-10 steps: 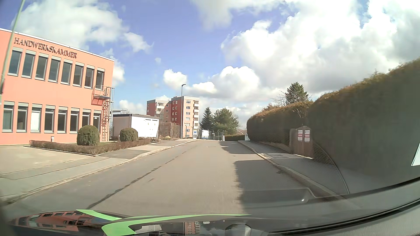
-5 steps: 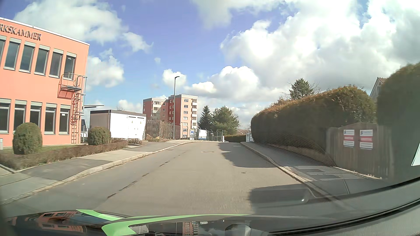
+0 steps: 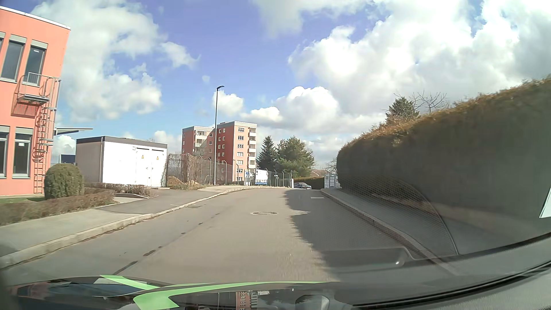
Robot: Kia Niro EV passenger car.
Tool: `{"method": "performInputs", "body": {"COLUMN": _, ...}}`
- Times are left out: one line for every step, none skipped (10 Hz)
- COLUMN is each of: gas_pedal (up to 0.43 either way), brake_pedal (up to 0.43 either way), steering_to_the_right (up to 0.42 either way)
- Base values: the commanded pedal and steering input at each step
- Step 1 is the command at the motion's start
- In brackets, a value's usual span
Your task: Follow the waypoints while adhering to traffic rules and regulations
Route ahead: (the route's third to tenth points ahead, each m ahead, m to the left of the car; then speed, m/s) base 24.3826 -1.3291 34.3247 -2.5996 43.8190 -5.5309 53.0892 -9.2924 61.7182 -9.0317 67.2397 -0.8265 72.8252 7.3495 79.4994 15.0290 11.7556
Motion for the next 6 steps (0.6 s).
{"method": "performInputs", "body": {"gas_pedal": 0.039, "brake_pedal": 0.0, "steering_to_the_right": 0.006}}
{"method": "performInputs", "body": {"gas_pedal": 0.0, "brake_pedal": 0.0, "steering_to_the_right": 0.008}}
{"method": "performInputs", "body": {"gas_pedal": 0.0, "brake_pedal": 0.0, "steering_to_the_right": 0.01}}
{"method": "performInputs", "body": {"gas_pedal": 0.0, "brake_pedal": 0.0, "steering_to_the_right": 0.01}}
{"method": "performInputs", "body": {"gas_pedal": 0.0, "brake_pedal": 0.061, "steering_to_the_right": 0.01}}
{"method": "performInputs", "body": {"gas_pedal": 0.0, "brake_pedal": 0.152, "steering_to_the_right": 0.01}}
